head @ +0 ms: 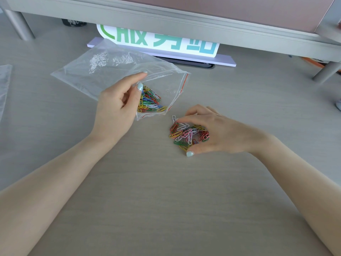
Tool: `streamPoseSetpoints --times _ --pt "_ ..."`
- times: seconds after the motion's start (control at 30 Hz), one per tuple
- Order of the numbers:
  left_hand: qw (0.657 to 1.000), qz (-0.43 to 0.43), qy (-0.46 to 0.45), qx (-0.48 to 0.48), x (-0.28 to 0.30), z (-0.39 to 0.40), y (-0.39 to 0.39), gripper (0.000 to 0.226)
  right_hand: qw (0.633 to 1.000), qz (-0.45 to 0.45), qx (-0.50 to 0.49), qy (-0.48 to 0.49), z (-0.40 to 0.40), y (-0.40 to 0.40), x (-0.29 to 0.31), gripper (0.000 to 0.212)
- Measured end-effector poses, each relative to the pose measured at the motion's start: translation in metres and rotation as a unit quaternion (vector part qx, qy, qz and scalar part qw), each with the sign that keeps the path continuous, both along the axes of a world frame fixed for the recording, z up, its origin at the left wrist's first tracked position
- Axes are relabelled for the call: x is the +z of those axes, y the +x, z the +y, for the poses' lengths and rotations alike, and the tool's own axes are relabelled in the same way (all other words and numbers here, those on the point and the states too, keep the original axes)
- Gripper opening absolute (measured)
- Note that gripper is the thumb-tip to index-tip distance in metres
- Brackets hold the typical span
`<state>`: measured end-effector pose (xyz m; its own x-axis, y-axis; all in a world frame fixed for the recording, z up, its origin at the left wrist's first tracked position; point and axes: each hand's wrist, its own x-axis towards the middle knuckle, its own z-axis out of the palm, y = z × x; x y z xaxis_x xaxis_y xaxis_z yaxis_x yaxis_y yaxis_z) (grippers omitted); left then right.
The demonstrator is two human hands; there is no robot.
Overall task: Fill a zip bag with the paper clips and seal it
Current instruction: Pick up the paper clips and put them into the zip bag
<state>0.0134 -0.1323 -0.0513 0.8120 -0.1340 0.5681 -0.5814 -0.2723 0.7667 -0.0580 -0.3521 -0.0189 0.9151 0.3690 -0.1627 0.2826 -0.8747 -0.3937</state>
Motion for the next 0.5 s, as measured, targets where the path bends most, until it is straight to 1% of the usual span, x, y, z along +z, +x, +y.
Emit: streamPoseSetpoints --times 0.13,0.23,0.33,0.5 --pt "1.000 0.001 0.003 0.002 0.0000 -0.0008 0.0010 0.031 0.997 -0.014 -0.010 0.073 -0.0021 0.0059 -0.0048 0.044" --pt "1.000 0.000 0.002 0.003 0.0006 -0.0011 0.0005 0.030 0.994 -0.021 -0.014 0.109 -0.0027 0.0080 -0.0076 0.030" --pt "1.000 0.000 0.002 0.003 0.0008 -0.0007 0.0003 0.030 0.992 -0.031 -0.023 0.117 -0.0035 0.0091 -0.0103 0.022" --pt "1.000 0.000 0.001 0.003 -0.0005 -0.0007 0.0007 0.030 0.993 -0.041 -0.025 0.108 -0.0030 0.0090 -0.0090 0.014"
